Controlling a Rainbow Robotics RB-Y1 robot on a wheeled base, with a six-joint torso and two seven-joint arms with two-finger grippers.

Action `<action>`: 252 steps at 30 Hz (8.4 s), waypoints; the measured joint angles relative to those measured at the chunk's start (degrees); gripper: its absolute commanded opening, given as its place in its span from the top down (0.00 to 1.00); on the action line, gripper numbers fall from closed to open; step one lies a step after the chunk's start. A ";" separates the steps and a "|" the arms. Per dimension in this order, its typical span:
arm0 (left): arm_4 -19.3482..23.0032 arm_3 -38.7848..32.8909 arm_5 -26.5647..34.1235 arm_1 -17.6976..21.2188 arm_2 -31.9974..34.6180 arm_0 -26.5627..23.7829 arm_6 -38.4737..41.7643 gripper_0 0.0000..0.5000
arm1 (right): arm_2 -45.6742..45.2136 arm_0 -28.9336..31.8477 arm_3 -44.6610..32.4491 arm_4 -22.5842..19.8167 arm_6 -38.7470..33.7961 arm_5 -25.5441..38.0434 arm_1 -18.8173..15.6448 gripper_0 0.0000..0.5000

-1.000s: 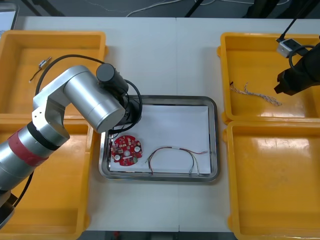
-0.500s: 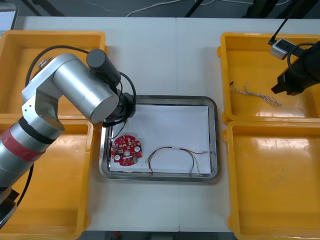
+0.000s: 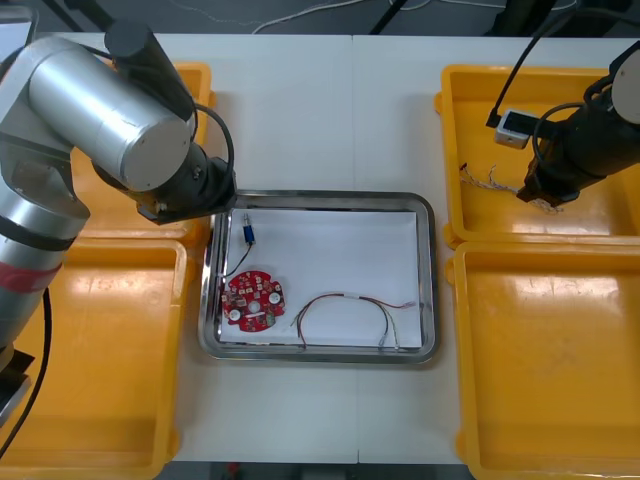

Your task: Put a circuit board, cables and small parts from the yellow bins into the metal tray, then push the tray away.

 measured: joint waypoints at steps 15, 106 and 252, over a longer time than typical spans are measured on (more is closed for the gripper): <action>4.03 0.14 5.99 0.47 6.18 -5.91 -0.40 0.07 | 2.95 -0.01 0.30 -0.87 1.63 -2.65 -0.68 0.00; 3.54 19.54 -11.96 6.91 24.17 -0.69 -57.90 0.06 | -6.19 -4.60 -12.79 -13.58 3.65 20.88 -2.83 1.00; 6.73 76.09 -34.24 10.48 24.53 -20.94 -84.45 0.06 | -11.58 20.77 -46.74 -8.58 -88.82 22.46 -1.30 0.00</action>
